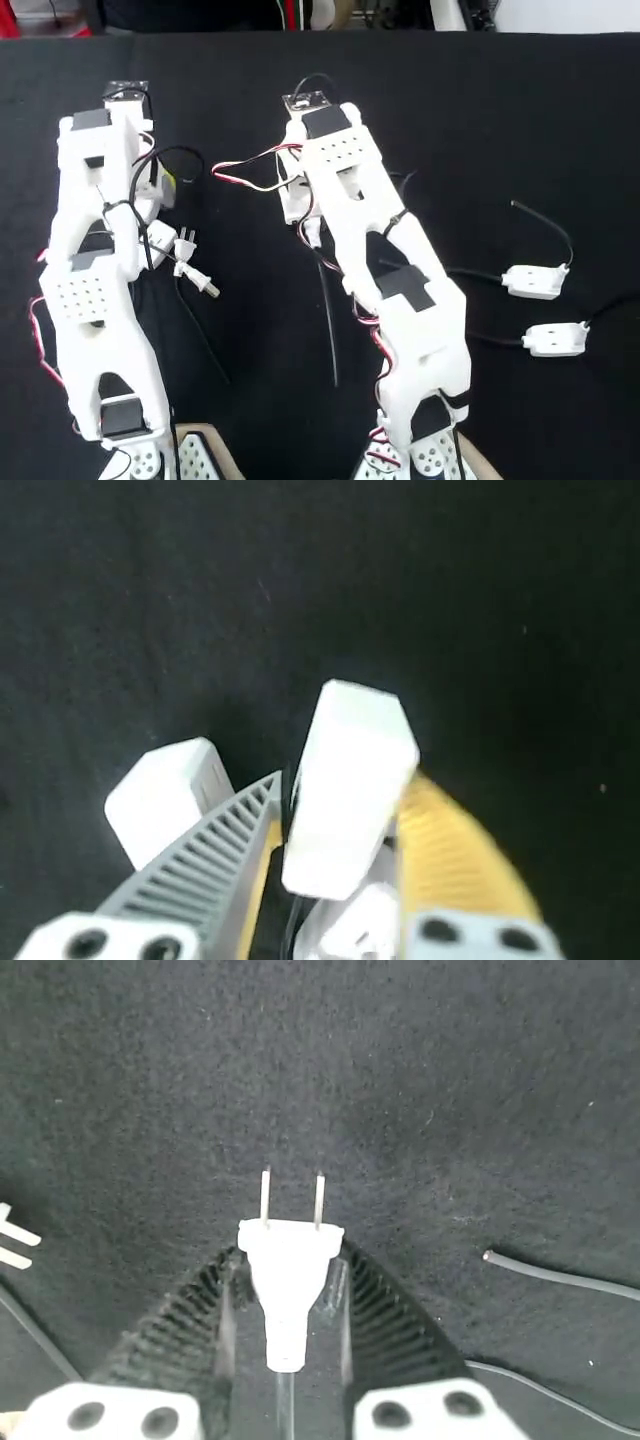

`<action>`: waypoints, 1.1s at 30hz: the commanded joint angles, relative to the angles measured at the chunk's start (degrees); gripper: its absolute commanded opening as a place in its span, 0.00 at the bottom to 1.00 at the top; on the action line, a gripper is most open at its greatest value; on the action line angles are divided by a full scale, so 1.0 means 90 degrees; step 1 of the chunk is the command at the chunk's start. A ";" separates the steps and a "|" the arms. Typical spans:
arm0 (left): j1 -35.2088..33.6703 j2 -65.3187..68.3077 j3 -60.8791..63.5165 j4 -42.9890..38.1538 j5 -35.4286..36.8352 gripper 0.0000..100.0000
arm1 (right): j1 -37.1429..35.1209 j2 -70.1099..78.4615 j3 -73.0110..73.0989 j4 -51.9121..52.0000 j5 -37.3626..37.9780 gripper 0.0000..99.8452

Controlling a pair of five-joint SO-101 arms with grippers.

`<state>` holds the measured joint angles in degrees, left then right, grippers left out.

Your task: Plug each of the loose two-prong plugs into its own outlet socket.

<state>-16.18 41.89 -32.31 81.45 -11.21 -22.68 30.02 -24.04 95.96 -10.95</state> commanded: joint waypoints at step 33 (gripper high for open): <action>0.3560 -0.6105 0.7136 -0.1338 -0.3018 0.03 | 0.1797 -0.1714 0.1665 -0.0010 0.1827 0.01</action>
<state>11.08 -6.55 14.90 83.47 -33.19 -7.03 17.80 -11.03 98.24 4.88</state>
